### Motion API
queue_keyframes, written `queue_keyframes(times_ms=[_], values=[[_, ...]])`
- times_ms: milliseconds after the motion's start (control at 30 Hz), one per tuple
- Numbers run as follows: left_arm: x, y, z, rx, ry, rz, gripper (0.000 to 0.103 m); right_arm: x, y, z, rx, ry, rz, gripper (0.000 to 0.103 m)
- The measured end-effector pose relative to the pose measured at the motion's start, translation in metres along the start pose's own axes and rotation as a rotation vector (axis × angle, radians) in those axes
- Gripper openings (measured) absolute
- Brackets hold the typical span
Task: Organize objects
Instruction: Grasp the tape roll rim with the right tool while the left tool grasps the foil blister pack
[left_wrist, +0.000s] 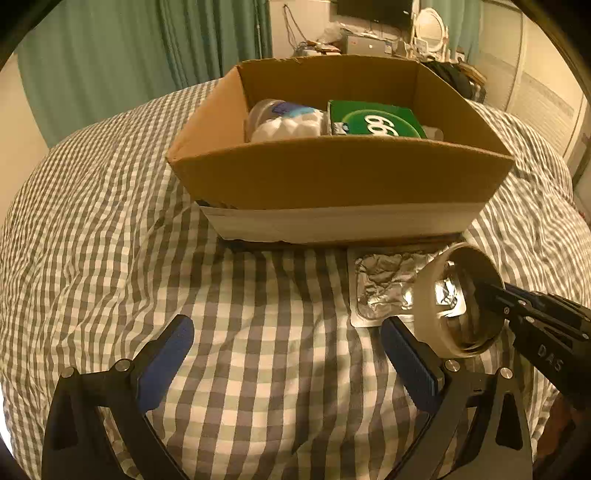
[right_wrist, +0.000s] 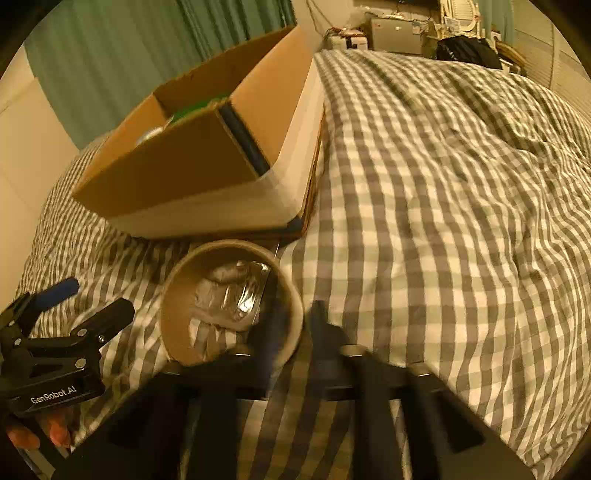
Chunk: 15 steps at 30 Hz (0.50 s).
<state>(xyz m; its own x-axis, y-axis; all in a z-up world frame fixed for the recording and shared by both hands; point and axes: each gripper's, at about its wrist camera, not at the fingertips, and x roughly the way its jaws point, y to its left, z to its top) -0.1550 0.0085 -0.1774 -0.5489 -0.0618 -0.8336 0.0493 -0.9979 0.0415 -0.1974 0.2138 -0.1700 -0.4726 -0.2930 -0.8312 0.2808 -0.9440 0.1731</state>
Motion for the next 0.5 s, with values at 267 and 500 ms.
queue_keyframes(times_ms=[267,500], values=[[-0.003,-0.026,0.001,0.031,-0.01,-0.068,0.103,-0.051,-0.042,0.001,0.062,-0.099,-0.123,0.005],[0.015,-0.067,-0.006,0.173,-0.003,-0.055,0.103,-0.055,-0.092,-0.002,0.17,-0.098,-0.162,0.005]])
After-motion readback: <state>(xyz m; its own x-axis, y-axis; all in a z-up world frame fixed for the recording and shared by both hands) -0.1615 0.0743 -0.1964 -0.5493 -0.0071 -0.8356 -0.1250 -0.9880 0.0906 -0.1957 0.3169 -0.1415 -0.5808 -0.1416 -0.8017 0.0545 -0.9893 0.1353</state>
